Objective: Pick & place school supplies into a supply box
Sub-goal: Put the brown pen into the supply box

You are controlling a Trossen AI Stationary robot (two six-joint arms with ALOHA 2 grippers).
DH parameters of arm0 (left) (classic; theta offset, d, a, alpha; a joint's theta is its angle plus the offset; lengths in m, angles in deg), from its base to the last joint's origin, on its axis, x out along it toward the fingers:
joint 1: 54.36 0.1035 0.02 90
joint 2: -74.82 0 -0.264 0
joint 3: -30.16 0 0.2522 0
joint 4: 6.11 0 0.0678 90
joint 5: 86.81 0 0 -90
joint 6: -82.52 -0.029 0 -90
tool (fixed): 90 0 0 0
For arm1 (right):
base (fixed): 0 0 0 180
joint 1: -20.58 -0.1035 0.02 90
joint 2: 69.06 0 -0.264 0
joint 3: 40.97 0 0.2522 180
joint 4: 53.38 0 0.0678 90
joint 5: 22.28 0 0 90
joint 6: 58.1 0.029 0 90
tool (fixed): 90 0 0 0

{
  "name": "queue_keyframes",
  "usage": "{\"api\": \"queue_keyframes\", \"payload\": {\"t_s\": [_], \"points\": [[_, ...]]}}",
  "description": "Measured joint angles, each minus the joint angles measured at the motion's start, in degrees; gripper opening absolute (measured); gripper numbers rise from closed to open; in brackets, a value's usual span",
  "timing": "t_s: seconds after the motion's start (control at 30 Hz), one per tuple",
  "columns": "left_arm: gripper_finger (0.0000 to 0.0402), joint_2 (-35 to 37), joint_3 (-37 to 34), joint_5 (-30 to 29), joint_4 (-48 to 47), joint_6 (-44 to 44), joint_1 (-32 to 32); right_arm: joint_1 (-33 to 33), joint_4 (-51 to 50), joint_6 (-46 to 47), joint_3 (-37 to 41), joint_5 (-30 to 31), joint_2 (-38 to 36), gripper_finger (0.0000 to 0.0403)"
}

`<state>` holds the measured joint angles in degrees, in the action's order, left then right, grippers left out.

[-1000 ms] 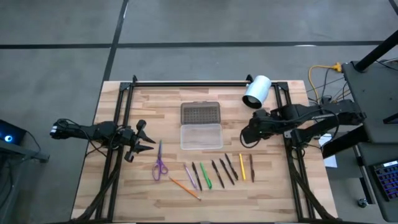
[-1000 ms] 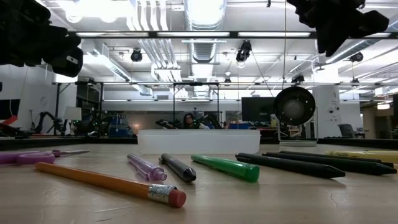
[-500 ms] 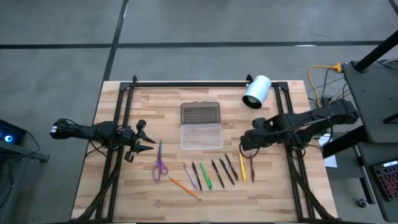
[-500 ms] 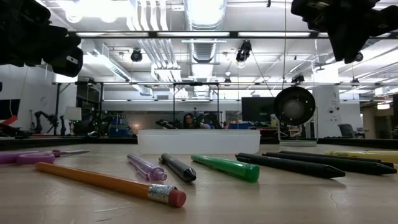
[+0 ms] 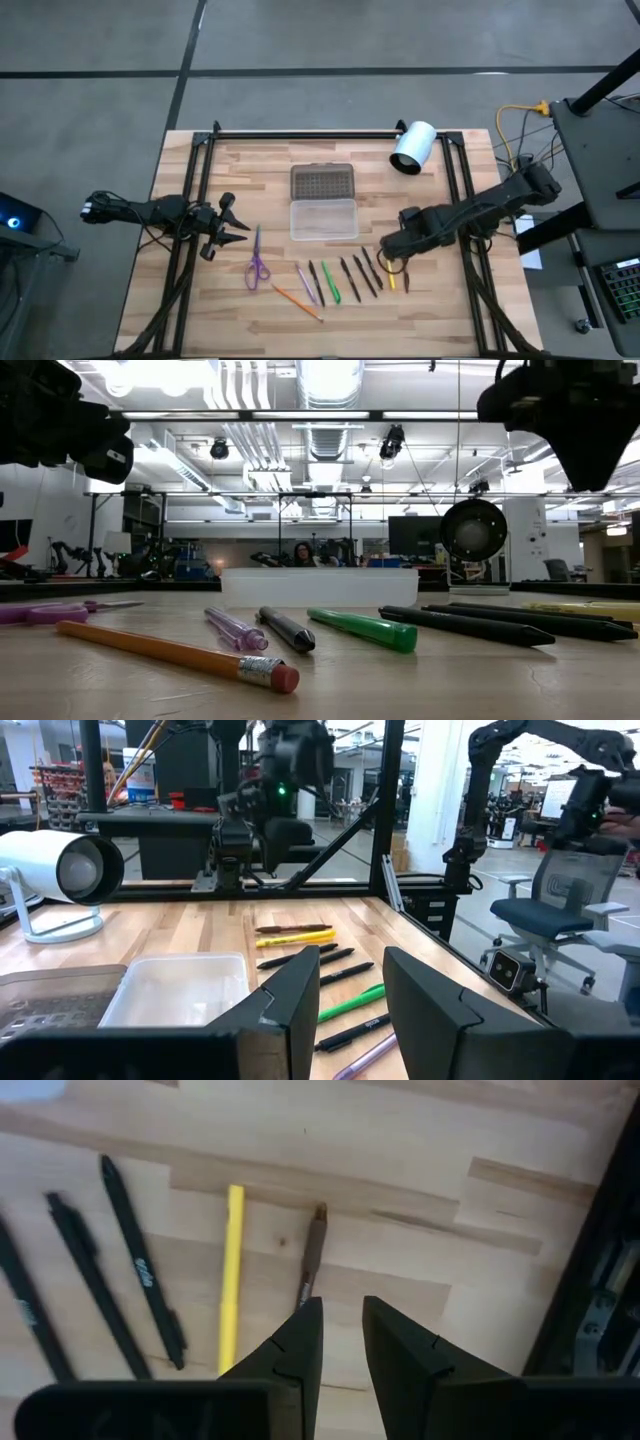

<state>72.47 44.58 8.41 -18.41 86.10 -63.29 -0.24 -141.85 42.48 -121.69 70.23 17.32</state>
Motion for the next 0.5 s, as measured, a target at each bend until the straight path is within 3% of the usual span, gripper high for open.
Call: {"api": "queue_keyframes", "payload": {"t_s": [0.5], "points": [[0.0099, 0.0, 0.0, -0.02, 0.0, 0.02, 0.01, -7.1, 6.68, 9.53, 3.55, -1.05, 3.27, 0.0068]]}}
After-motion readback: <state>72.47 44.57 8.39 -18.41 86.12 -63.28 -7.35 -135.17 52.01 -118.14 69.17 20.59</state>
